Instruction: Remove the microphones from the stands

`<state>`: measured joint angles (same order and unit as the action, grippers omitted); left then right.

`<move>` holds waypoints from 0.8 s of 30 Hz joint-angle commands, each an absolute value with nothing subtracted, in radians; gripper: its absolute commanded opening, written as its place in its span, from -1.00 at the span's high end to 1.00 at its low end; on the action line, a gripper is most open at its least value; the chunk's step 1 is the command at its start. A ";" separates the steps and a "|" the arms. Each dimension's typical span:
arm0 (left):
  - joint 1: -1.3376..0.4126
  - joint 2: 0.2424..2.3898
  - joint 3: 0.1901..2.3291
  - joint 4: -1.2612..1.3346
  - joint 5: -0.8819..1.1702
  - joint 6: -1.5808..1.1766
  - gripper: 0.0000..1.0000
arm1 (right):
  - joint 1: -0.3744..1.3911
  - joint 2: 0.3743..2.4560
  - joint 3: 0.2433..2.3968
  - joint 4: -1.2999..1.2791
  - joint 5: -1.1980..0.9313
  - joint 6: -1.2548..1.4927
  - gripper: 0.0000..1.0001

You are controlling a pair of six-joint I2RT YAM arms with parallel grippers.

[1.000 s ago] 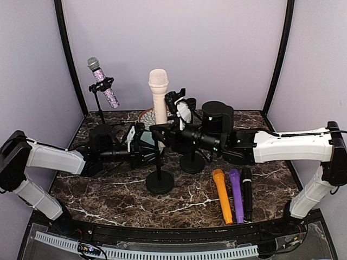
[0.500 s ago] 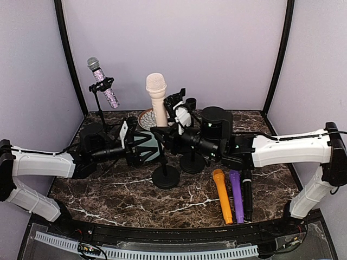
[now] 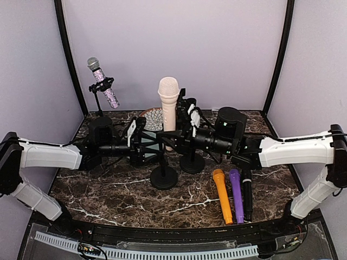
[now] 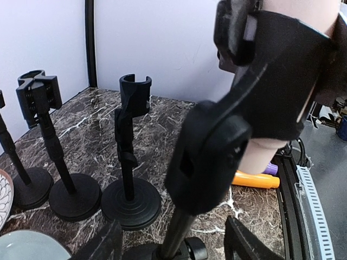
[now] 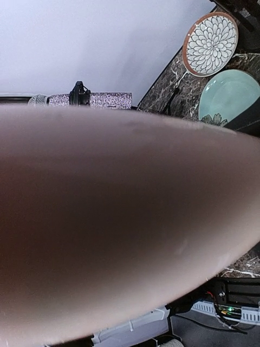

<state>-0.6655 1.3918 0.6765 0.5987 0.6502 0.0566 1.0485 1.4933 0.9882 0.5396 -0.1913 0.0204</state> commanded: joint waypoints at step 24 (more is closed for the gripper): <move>-0.677 1.354 0.599 0.703 0.518 0.102 1.00 | 1.012 1.384 0.903 0.542 -0.234 0.150 -0.61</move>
<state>-0.6716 1.4258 0.6712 0.6441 0.6662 0.1150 1.0134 1.4540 0.9424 0.5495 -0.2764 0.0906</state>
